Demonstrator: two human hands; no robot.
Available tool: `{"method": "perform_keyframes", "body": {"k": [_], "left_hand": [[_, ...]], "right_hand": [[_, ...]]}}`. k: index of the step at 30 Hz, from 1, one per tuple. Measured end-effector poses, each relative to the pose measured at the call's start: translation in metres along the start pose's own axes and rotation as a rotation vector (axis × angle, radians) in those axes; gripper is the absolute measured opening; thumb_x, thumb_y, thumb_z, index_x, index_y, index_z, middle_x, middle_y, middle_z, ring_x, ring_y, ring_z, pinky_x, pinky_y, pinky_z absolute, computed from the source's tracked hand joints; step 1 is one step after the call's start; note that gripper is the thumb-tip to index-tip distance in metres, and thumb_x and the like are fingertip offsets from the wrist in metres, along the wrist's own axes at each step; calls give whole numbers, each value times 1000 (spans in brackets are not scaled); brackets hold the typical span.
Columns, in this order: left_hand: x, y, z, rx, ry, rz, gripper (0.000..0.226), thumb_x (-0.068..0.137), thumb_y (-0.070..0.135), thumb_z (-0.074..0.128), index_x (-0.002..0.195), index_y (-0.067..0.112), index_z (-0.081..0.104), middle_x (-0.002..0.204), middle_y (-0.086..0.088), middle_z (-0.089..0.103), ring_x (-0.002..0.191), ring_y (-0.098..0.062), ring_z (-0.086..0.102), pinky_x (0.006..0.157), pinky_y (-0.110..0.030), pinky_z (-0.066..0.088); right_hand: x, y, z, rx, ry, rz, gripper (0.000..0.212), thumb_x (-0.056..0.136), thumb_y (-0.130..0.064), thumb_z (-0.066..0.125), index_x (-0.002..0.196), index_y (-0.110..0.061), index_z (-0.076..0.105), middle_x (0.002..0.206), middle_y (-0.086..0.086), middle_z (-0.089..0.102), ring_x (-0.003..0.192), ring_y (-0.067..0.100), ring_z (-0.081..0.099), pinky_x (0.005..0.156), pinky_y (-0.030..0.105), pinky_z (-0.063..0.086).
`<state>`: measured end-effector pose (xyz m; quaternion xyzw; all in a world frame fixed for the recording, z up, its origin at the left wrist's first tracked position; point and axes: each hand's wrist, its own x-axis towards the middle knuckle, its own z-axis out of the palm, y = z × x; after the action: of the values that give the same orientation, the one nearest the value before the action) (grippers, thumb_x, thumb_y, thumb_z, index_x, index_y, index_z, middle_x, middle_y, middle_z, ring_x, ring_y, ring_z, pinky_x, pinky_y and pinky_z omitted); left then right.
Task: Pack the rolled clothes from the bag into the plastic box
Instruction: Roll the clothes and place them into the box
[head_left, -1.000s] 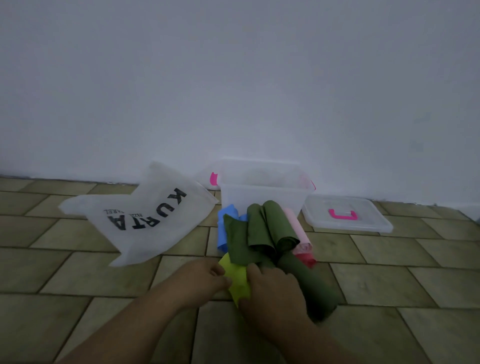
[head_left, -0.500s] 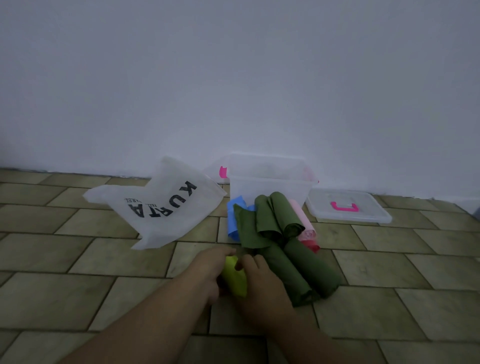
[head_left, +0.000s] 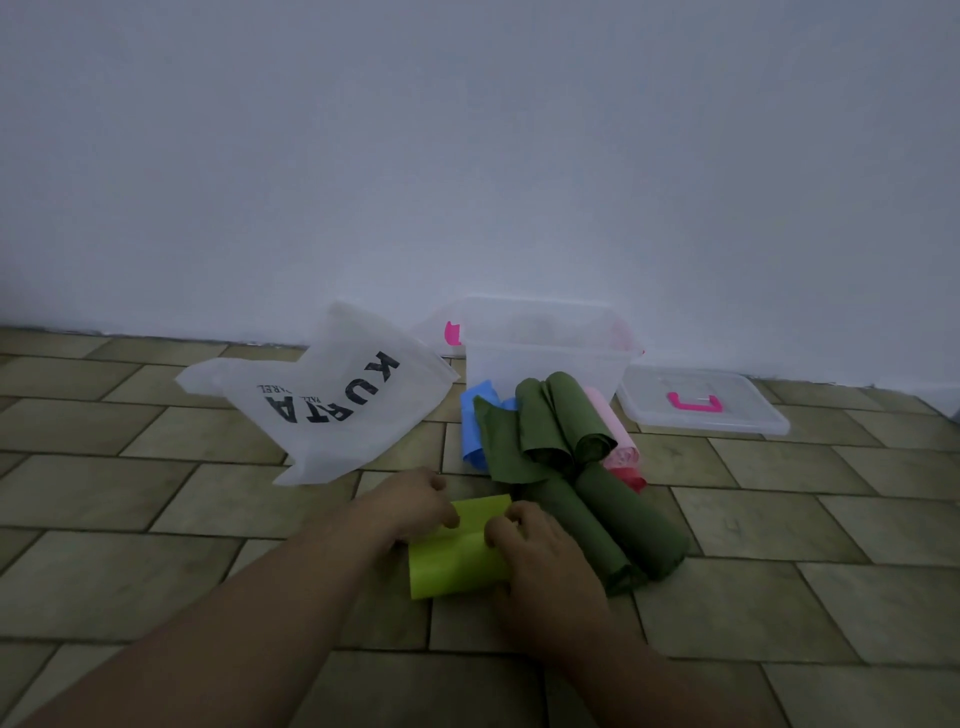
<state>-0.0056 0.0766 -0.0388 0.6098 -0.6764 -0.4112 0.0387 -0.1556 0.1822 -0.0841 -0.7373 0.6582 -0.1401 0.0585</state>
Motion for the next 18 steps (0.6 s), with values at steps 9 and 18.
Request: {"method": "perform_keyframes", "body": {"k": [9,18], "left_hand": [[27,-1,13,83,108,90,42,86,11,57,127,19,55,134,-6,52,117,-21,51,90,-27,44],[46,-11,10,-62,185,113,34,92,11,48,123,19,58,124,-11,57,93,-19,55,76,-29,48]], "right_hand": [[10,-37,28,28,-57,200,96,58,-85,26,140,-36,16,157,-1,8,144,23,3,110,56,8],[43,-40,21,-10,-64,226,73,61,-74,44,121,-33,36,125,-1,42,115,24,35,93,52,27]]}}
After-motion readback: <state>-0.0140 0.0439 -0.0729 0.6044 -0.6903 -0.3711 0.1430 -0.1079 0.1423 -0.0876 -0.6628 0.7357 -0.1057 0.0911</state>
